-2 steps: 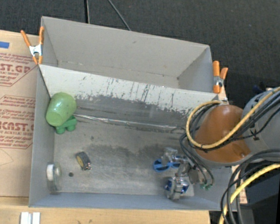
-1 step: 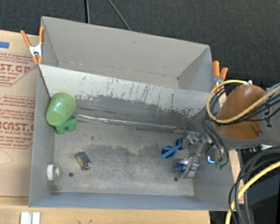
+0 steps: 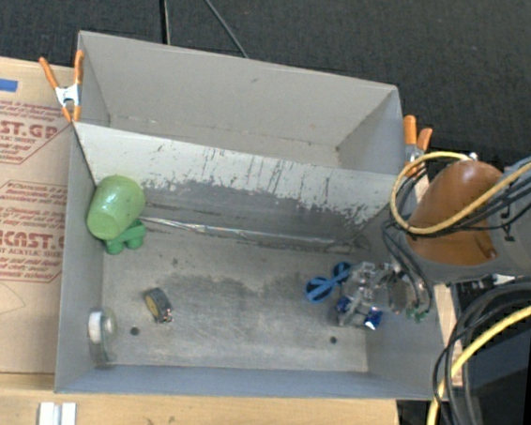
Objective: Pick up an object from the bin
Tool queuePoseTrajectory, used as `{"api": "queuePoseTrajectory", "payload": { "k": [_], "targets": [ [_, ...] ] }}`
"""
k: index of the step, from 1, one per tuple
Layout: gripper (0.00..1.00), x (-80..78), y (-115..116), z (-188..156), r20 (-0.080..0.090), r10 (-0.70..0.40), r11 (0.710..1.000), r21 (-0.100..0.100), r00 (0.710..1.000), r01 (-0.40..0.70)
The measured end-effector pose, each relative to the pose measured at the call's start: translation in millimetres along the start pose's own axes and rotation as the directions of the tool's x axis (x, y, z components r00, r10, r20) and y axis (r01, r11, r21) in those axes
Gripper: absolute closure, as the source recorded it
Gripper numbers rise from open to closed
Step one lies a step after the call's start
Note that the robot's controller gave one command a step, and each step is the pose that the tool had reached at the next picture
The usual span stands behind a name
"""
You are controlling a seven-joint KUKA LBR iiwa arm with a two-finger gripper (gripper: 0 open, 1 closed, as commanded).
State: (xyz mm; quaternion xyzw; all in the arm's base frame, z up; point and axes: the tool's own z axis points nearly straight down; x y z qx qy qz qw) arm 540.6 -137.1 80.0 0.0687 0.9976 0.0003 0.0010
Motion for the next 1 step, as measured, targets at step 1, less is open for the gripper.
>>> {"api": "queuePoseTrajectory", "payload": {
  "k": [1],
  "targets": [
    [1.0, -17.1, -2.1, -138.4, 0.01, -0.053, 0.999, 0.003, 0.999, 0.053]
  ]
}}
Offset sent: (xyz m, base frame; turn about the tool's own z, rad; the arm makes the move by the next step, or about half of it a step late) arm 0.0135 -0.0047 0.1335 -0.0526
